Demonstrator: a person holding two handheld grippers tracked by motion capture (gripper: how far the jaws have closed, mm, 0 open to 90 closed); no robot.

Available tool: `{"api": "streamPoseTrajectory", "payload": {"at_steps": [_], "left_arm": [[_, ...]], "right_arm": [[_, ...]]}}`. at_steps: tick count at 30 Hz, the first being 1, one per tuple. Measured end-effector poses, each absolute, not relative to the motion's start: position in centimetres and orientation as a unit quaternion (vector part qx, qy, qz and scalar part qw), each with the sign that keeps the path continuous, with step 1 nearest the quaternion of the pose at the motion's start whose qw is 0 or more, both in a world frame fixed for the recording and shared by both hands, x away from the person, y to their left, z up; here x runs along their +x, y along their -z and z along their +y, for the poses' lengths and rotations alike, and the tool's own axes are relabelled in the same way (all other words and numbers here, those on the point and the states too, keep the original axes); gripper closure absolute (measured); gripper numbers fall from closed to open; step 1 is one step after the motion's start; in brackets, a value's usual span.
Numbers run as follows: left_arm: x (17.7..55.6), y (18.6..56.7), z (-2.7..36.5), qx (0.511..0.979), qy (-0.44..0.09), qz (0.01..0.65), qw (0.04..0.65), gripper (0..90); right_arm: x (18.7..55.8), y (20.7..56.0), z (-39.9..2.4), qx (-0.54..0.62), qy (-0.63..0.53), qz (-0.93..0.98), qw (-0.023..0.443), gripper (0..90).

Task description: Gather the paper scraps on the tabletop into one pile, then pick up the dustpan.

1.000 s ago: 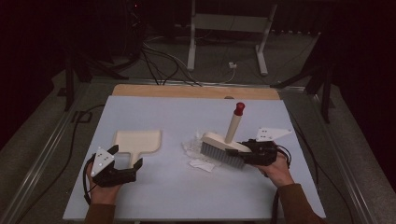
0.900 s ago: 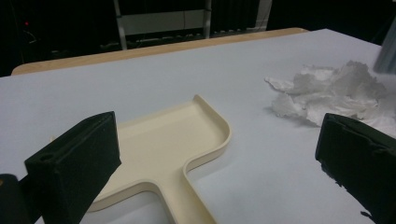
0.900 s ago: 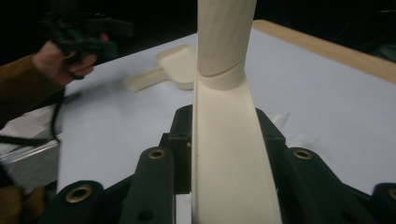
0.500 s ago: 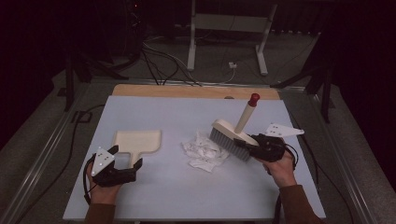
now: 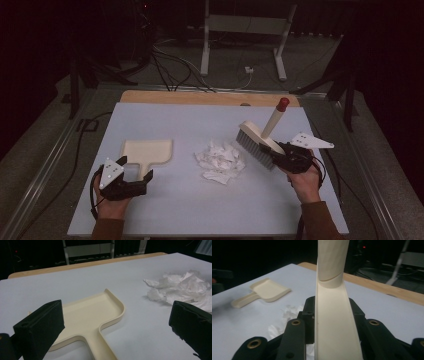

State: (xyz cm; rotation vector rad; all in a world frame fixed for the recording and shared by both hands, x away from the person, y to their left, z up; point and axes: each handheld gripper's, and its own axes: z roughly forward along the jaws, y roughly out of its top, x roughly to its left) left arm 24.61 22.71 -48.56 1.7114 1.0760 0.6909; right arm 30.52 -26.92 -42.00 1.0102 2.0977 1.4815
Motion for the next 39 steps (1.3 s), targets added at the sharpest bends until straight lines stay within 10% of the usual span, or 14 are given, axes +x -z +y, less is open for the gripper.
{"api": "streamPoseTrajectory", "payload": {"at_steps": [39], "left_arm": [[25.8,49.6,21.5,0.692,-0.294,0.539,0.380,0.8]], "right_arm": [[29.7,43.2,-29.3,0.426,-0.512,0.710,0.228,68.0]]}}
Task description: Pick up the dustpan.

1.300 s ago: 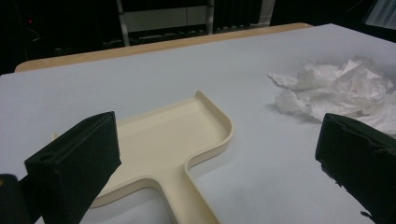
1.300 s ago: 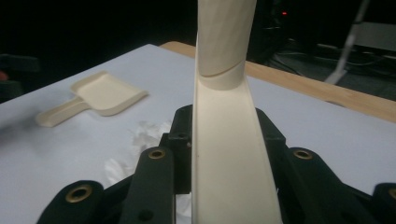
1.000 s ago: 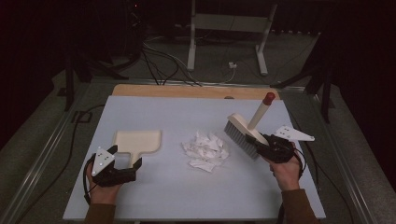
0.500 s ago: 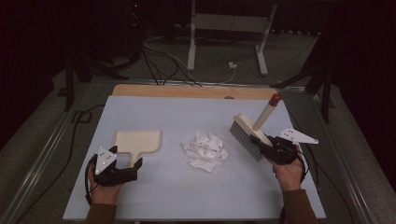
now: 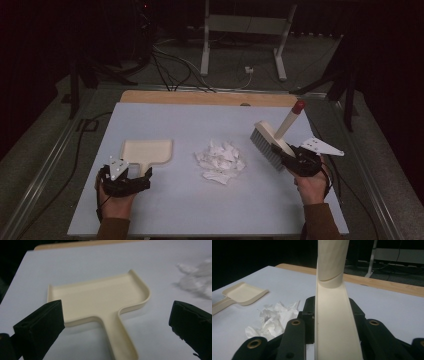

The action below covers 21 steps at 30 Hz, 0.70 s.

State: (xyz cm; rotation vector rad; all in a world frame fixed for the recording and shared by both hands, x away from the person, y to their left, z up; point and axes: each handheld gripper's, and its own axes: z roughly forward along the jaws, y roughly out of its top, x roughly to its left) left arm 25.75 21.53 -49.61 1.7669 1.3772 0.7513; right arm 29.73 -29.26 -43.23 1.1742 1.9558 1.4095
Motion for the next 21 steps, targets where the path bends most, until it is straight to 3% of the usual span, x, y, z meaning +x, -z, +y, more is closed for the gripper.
{"api": "streamPoseTrajectory", "payload": {"at_steps": [17,19,21], "left_arm": [[27.6,50.9,19.9,0.720,-0.244,0.579,0.295,7.9],[27.7,51.1,19.7,0.724,-0.241,0.580,0.285,9.5],[27.7,51.2,19.7,0.725,-0.234,0.583,0.283,17.4]], "right_arm": [[29.7,43.4,-29.5,0.428,-0.509,0.711,0.228,68.0],[29.7,43.3,-29.5,0.428,-0.510,0.710,0.228,67.9],[29.7,43.3,-29.5,0.428,-0.510,0.710,0.229,68.0]]}}
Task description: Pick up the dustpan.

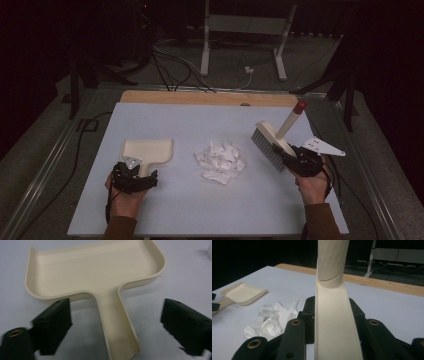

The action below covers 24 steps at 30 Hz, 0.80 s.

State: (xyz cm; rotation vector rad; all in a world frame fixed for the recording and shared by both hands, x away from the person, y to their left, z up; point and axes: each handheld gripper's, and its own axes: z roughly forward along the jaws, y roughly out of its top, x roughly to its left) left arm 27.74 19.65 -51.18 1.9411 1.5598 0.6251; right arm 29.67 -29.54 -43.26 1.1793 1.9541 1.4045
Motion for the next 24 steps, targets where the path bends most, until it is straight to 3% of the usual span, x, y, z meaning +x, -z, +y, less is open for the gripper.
{"api": "streamPoseTrajectory", "payload": {"at_steps": [7,24], "left_arm": [[27.76,51.51,20.01,0.727,-0.211,0.591,0.280,48.2],[27.83,51.64,19.59,0.730,-0.222,0.595,0.252,65.8]], "right_arm": [[29.72,43.33,-29.63,0.428,-0.510,0.710,0.228,68.0],[29.66,43.29,-29.62,0.427,-0.510,0.711,0.228,67.9]]}}
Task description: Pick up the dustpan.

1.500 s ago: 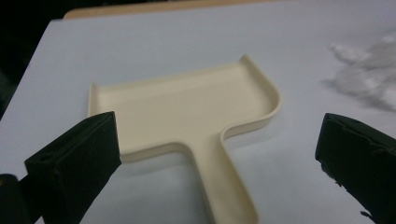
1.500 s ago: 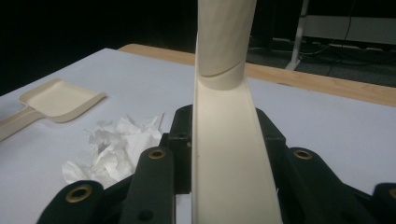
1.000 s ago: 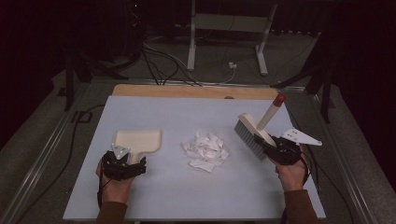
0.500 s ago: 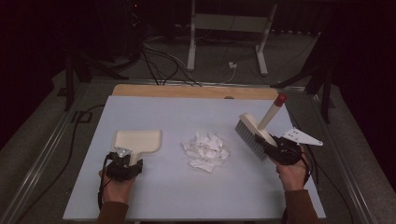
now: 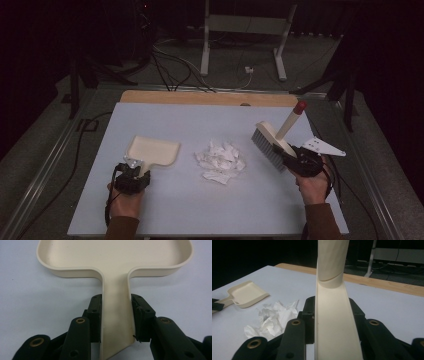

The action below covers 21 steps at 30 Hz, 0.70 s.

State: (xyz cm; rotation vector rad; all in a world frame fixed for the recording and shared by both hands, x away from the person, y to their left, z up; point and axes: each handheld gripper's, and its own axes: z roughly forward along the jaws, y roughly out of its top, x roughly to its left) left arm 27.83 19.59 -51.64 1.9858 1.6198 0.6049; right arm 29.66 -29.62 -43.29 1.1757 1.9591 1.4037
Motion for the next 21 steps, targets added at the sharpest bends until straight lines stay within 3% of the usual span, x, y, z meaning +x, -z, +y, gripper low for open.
{"api": "streamPoseTrajectory", "payload": {"at_steps": [21], "left_arm": [[27.81,50.76,20.36,0.742,-0.212,0.584,0.253,66.6]], "right_arm": [[29.65,43.32,-29.92,0.430,-0.513,0.708,0.226,68.0]]}}
